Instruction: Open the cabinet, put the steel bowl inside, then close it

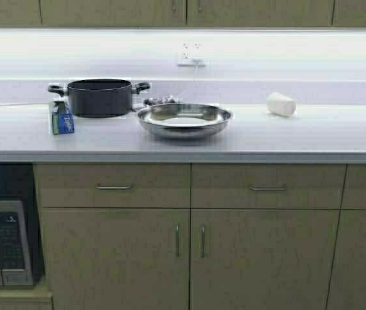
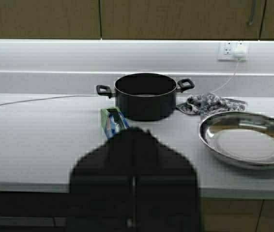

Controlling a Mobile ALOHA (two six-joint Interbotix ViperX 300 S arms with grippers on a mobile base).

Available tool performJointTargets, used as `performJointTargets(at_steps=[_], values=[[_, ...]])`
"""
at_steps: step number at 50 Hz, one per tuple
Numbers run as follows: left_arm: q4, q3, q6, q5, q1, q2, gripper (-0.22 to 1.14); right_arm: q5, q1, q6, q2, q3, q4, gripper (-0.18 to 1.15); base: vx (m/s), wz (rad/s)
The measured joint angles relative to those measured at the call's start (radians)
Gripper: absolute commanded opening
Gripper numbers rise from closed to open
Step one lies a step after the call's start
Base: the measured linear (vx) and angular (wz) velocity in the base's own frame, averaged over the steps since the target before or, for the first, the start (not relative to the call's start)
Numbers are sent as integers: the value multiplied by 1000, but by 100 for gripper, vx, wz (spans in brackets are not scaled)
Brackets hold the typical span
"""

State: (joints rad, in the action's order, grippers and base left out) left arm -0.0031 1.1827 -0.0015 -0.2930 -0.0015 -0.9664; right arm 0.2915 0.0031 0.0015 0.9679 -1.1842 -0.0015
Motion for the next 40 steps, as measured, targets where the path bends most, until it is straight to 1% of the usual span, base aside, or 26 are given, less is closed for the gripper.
performJointTargets(at_steps=[2, 5, 9, 13, 34, 40], values=[[2, 2, 0, 0, 0, 0, 1, 0, 0, 0, 0, -2, 0, 9, 4, -3], [3, 12, -6, -2, 2, -8, 8, -5, 0, 0, 5, -9, -2, 9, 6, -1], [5, 17, -9, -3, 2, -11, 5, -9, 0, 0, 14, -15, -6, 5, 7, 1], [5, 17, -9, -5, 2, -12, 2, -11, -2, 0, 17, -15, -12, 5, 9, 1], [5, 9, -34, -49, 3, 26, 2, -44, 0, -8, 23, -15, -20, 5, 15, 4], [18, 5, -38, -51, 3, 35, 2, -48, -2, -11, 25, -15, -21, 5, 22, 1]])
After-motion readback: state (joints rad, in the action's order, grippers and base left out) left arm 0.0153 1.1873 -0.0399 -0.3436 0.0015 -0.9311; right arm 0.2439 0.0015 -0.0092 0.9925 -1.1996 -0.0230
